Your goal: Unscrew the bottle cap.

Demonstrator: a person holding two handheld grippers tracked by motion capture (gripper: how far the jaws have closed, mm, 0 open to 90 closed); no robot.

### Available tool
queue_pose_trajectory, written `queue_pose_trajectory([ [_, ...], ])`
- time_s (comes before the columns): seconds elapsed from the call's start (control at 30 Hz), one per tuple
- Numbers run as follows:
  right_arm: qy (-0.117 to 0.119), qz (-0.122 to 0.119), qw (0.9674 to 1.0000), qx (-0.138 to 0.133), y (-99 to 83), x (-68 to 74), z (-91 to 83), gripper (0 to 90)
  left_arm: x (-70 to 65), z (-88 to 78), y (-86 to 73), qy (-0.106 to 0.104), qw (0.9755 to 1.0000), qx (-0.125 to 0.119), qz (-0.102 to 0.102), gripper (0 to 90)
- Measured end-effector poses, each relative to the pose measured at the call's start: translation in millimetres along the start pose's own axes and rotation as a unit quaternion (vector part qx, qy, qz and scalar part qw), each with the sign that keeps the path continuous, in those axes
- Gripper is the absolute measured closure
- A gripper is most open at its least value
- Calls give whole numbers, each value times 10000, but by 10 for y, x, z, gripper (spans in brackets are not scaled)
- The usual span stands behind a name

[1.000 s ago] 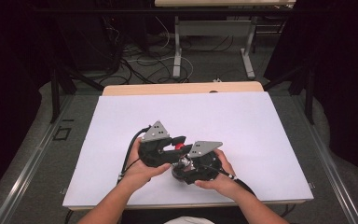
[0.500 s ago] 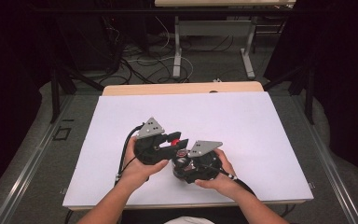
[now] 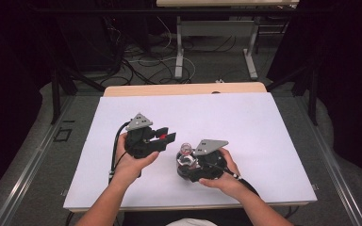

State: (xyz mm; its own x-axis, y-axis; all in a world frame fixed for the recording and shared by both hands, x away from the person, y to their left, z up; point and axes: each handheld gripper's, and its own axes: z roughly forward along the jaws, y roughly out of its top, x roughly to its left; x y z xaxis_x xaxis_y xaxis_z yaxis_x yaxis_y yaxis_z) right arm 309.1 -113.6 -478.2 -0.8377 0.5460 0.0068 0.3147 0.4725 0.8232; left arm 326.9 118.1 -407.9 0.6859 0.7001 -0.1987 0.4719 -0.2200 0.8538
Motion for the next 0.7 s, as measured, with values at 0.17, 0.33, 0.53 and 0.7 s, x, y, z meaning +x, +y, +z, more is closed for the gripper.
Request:
queue_pose_trajectory([
  [0.17,-77,75,9999,-12,-9,-54,-25,299,120,-40,-22,215,9997,-20,-151,619],
  [0.33,-197,140,9997,-86,-20,-128,-44,299,253,-76,-62,425,9986,-12,-314,619],
  [0.53,-471,247,9986,-81,-52,-208,-57,298,419,-43,-181,681,9966,66,-458,619],
  [0.7,-700,389,9968,-55,-104,-307,-62,298,530,20,-309,711,9954,154,-631,618],
])
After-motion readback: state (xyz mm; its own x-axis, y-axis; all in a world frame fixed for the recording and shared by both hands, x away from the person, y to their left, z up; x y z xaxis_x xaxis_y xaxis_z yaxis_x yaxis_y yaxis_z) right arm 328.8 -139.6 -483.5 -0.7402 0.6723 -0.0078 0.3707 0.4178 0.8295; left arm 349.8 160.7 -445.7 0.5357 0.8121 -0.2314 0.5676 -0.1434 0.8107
